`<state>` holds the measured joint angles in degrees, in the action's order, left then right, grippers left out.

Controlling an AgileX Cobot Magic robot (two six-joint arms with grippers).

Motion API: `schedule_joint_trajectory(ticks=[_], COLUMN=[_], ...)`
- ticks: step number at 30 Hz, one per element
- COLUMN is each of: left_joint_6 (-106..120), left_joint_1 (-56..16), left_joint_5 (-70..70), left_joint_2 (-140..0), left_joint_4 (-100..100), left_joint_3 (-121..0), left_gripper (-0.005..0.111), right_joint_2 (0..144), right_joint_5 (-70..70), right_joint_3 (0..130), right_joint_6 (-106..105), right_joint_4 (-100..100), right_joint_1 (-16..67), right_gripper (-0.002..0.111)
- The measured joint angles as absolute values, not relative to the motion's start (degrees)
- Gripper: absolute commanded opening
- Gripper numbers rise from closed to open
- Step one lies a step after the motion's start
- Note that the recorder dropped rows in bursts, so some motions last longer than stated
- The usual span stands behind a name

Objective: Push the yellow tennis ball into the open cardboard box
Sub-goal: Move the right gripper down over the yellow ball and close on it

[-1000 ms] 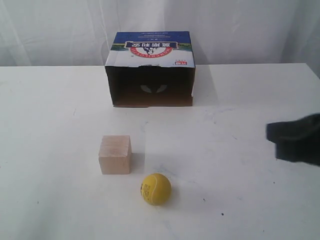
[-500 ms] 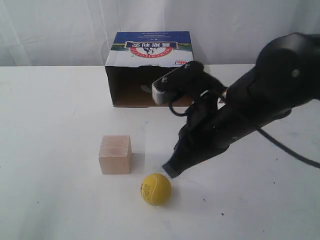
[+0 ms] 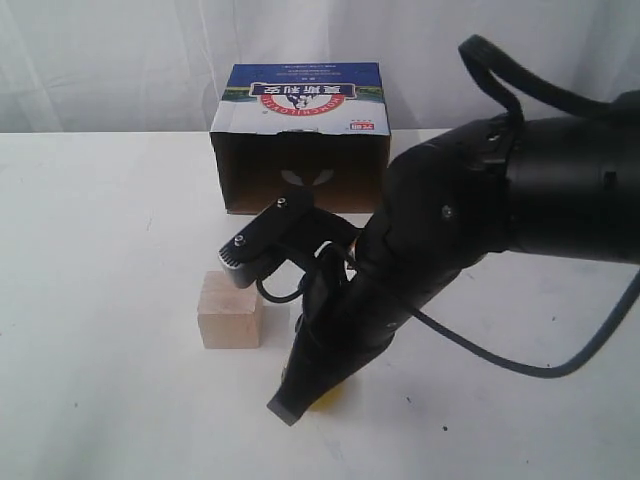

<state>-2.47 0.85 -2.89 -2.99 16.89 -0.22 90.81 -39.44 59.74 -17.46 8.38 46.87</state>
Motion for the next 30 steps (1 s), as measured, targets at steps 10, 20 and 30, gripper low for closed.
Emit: schedule_joint_trajectory(ticks=[10,20,30], left_joint_6=[-2.47,-2.47,-2.47], left_joint_1=[0.85,0.85,0.85], left_joint_5=[0.0,0.0,0.0], left_joint_2=[-2.99,-2.99,-2.99], left_joint_4=[16.89,16.89,16.89], left_joint_3=[-0.22,-0.22,-0.22], left_gripper=[0.0,0.0,0.0], right_joint_2=[92.93,95.6,95.66], right_joint_5=[-40.71,-39.68,-37.35], right_joint_3=[60.28,60.28,60.28], right_joint_6=[-17.78,-18.61,-18.75], right_joint_4=[8.24,8.37,8.03], right_joint_1=[46.87,46.87,46.87], right_gripper=[0.007,0.007,0.006])
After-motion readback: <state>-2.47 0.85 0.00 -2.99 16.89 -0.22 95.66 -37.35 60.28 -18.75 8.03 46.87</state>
